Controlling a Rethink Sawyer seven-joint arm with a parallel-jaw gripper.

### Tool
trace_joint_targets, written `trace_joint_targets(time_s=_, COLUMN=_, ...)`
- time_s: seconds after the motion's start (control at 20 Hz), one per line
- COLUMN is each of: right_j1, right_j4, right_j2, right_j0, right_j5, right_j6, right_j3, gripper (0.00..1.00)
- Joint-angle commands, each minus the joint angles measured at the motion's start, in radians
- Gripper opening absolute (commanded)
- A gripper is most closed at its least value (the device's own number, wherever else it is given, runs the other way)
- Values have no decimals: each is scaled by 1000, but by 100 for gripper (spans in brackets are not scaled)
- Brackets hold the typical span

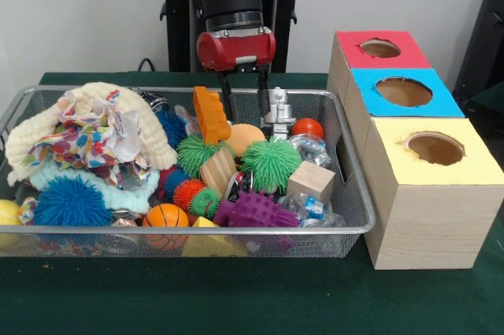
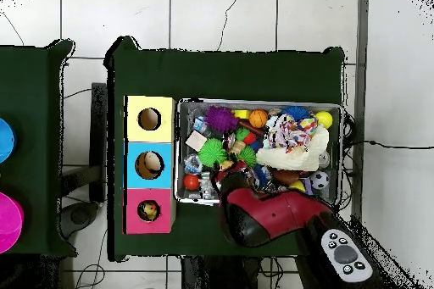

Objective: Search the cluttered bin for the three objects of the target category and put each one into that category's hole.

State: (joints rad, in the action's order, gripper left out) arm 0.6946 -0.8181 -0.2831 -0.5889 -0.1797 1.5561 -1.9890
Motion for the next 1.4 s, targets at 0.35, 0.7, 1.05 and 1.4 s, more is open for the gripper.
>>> trace_joint_targets(time_s=0.35, right_j1=-116, right_j4=-75, right_j2=80, right_j0=-23, right_j5=-243, right_j6=72, right_j3=198, gripper=100)
trace_joint_targets(time_s=0.7, right_j1=-100, right_j4=-77, right_j2=-102, right_j0=-113, right_j5=-1, right_j6=141, right_j3=121, gripper=100)
trace_joint_targets(time_s=1.05, right_j1=-83, right_j4=188, right_j2=-326, right_j0=-164, right_j5=208, right_j6=205, right_j3=-103, gripper=100)
trace_joint_targets(time_s=1.4, right_j1=-44, right_j4=339, right_j2=-99, right_j0=69, right_j5=259, right_j6=233, right_j3=-76, gripper=100)
